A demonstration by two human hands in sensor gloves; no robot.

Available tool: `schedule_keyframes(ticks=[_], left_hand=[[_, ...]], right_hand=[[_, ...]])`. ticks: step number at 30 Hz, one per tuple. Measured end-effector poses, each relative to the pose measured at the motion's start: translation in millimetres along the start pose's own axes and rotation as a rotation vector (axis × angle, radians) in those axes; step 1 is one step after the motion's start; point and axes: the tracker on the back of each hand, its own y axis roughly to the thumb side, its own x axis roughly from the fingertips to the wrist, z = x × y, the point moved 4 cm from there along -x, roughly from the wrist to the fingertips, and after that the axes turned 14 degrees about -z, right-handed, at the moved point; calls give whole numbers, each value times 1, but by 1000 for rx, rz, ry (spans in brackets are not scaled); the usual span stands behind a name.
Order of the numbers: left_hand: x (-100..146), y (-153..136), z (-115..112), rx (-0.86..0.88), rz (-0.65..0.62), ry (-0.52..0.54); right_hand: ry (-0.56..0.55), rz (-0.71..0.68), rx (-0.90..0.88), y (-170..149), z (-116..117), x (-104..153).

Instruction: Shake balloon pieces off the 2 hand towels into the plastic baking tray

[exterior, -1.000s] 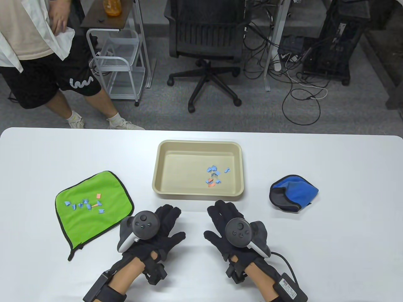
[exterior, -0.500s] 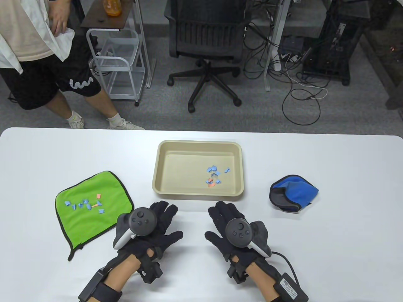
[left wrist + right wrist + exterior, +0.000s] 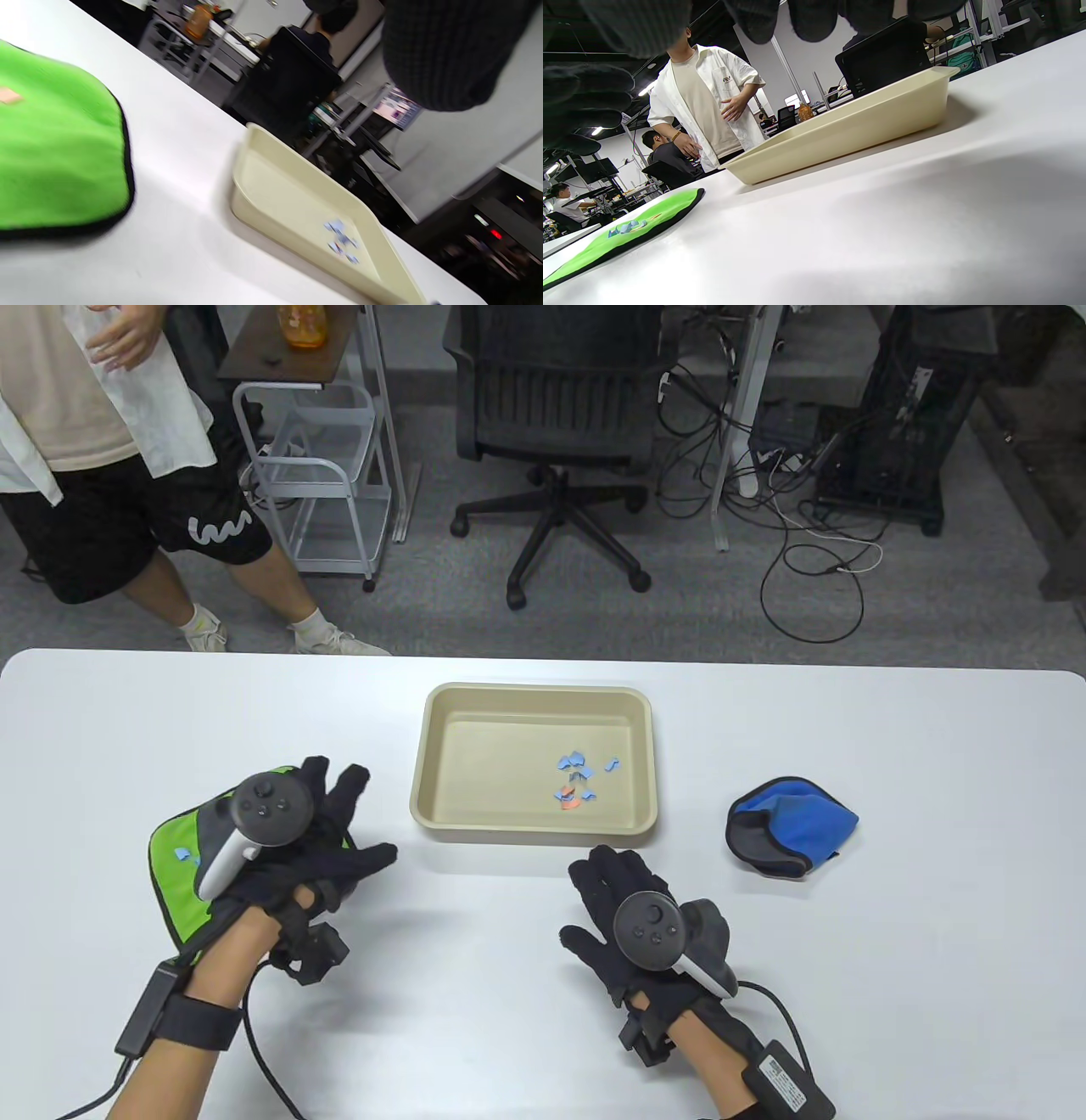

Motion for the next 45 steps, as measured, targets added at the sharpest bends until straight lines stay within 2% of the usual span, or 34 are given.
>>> schedule_keyframes(ticks=[4,8,15,21,26,28,34,40,45], left_hand=[[-10,-32,26,-31,103,38],[-19,-64,36,-28,206,58],[-24,-130,15,-38,476,-24],[-26,-161,-10,-83,577,-83],[-27,-174,-29,-137,621,-141],[-29,-175,-31,-187,629,-144],[-25,-173,-34,-181,618,-134],[-12,-163,-45,-202,578,-187],[9,-143,-63,-216,517,-260]], right_hand=[[1,0,4,-1,0,0],[11,-3,8,0,1,0],[12,-3,15,-1,1,1],[17,-2,18,-1,2,1],[22,-3,20,0,2,1],[24,-3,20,0,2,1],[31,0,21,0,3,1],[26,-6,23,1,3,0],[23,-6,29,1,2,0]])
